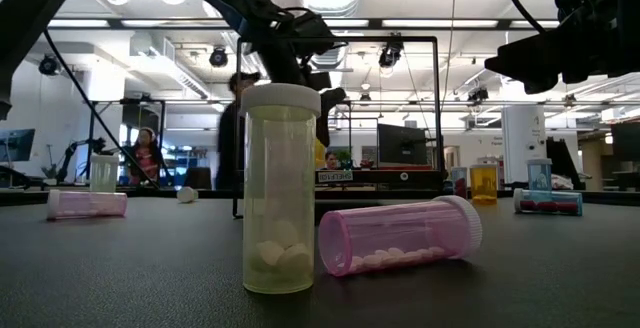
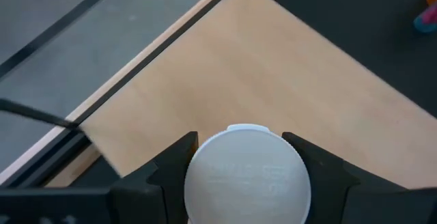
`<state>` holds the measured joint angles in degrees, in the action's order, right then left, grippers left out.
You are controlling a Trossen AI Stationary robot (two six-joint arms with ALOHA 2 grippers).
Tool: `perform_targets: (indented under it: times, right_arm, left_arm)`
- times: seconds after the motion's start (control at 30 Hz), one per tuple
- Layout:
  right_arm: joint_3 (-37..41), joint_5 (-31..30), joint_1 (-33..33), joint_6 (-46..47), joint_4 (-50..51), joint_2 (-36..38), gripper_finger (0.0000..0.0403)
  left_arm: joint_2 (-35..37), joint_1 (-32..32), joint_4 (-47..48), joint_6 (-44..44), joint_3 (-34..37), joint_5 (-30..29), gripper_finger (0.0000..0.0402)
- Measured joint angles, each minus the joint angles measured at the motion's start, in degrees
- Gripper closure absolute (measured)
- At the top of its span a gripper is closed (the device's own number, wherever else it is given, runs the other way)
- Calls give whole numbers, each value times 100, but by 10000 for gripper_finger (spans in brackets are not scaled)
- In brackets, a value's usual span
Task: Pick and place medicine bottles onto shelf by color
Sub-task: Put the top left orange medicine bottle on the shelf
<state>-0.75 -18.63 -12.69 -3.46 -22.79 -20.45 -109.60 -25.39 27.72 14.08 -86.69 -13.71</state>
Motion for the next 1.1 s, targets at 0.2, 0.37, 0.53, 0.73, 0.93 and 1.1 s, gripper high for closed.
perform_targets:
  times: [0.2,0.37,0.53,0.73,0.93,1.1]
  right_arm:
    - [1,2,-1,0,0,0,204]
    - [2,2,0,0,2,0,204]
    - [0,0,-1,0,7,0,204]
    - [0,2,-2,0,5,0,204]
    - [1,1,-1,0,6,-1,204]
    - [2,2,-1,0,5,0,204]
  left_arm:
    - [-214,-4,-35,-262,-247,247,221]
    - [-386,-17,-14,-305,-388,283,221]
    - [-411,-50,-75,-460,-420,292,221]
    - [-411,-48,-275,-704,-403,467,221]
    - [-420,-49,-285,-738,-369,466,221]
    - [-440,-48,-317,-740,-305,493,220]
